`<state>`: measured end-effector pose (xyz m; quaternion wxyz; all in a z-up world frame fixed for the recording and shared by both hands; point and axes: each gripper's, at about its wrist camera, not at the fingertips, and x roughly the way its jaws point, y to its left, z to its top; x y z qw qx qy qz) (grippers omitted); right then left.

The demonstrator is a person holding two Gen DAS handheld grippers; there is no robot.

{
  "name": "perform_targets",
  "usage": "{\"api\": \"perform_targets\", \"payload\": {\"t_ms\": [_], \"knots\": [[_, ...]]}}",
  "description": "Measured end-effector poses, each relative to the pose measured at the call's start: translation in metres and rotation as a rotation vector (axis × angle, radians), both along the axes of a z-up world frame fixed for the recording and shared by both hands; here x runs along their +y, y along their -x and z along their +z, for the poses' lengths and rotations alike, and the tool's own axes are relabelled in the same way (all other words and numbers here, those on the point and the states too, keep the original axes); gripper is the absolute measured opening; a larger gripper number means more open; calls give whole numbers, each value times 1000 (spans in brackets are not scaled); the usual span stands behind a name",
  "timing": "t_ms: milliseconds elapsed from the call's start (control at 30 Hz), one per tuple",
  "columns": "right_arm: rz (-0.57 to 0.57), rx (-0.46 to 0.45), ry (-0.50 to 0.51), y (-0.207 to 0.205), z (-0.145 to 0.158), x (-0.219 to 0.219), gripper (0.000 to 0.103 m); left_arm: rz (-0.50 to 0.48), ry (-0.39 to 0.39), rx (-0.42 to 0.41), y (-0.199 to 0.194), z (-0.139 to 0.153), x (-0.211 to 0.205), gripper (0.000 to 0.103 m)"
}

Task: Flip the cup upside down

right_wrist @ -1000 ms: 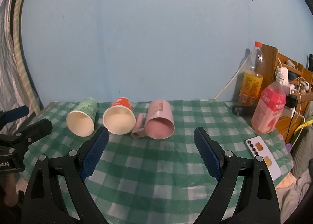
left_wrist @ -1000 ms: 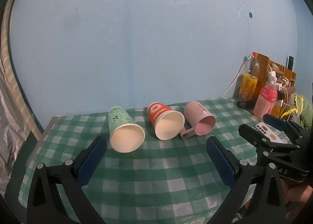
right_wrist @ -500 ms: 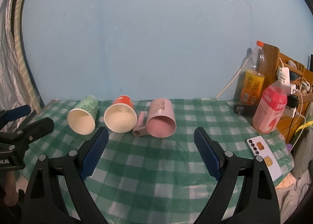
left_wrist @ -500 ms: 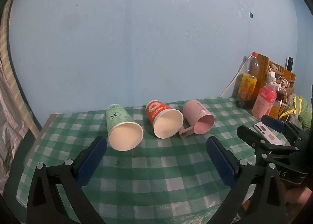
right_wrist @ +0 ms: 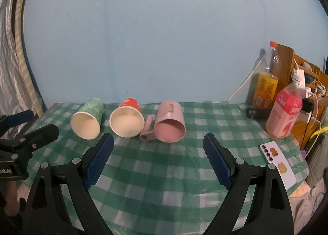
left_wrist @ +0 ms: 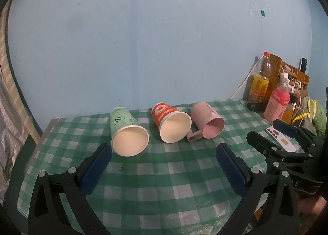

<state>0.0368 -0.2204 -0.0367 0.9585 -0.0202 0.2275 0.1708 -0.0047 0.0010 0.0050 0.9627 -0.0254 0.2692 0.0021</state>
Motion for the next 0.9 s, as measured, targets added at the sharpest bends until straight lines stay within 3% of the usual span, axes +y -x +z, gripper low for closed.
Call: {"api": "perform_targets", "payload": {"t_ms": [900], "knots": [[13, 24, -8, -6, -3, 0, 88, -7, -6, 18, -4, -4, -2, 102]]}}
